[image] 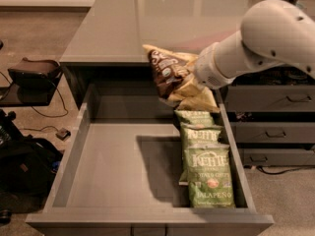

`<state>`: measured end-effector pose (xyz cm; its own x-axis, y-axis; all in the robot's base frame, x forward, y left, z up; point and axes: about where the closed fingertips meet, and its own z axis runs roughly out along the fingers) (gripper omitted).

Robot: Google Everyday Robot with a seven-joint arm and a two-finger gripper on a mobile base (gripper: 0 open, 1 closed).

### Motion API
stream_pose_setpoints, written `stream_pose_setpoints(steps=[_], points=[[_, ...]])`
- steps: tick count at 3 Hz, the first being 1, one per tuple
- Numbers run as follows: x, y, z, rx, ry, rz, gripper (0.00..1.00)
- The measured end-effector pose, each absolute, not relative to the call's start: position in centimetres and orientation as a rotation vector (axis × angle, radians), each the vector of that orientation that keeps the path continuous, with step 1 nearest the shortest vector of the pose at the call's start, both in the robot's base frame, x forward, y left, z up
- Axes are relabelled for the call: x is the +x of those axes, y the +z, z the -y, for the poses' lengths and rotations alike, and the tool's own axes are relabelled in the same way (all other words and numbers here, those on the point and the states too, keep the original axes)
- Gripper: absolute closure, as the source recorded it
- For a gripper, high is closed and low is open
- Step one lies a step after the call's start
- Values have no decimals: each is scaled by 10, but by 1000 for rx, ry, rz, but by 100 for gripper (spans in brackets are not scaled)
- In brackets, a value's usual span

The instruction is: Pick brown chip bag from top drawer and place on counter

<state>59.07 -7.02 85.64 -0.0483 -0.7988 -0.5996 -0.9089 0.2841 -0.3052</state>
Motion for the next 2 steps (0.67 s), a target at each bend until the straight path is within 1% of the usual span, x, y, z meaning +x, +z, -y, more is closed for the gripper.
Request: stream_pose_setpoints(steps=[2], points=[[565, 880, 21, -1757, 141, -1618, 100]])
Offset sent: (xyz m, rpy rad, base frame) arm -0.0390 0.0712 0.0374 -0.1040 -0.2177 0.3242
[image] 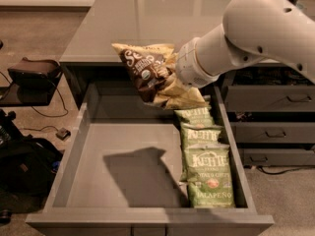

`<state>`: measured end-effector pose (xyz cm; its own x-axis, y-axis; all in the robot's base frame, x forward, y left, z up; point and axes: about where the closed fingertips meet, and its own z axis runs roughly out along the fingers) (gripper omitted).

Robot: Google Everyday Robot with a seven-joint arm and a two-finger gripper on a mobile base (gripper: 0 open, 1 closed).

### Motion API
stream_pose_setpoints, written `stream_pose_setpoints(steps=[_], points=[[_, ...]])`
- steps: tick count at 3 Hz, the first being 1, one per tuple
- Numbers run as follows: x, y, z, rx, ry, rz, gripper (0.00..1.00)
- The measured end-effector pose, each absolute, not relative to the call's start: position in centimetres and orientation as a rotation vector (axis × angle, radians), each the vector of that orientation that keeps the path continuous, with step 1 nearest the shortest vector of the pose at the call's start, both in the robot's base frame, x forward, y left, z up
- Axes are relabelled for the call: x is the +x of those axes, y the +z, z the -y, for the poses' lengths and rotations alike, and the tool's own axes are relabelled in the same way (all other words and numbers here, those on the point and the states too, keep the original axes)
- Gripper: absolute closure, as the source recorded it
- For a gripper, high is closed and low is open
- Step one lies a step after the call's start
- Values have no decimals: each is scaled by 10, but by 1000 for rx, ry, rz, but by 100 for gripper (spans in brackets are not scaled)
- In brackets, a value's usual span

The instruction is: Pick brown chip bag from top drawer and place on counter

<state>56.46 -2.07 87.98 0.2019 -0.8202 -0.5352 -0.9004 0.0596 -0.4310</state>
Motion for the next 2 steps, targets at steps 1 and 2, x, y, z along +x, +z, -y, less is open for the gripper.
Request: stream_pose_setpoints(steps=[1, 2], points=[[553, 893, 14, -1762, 80, -1528, 100], [553, 894, 14, -1762, 71, -1518, 100]])
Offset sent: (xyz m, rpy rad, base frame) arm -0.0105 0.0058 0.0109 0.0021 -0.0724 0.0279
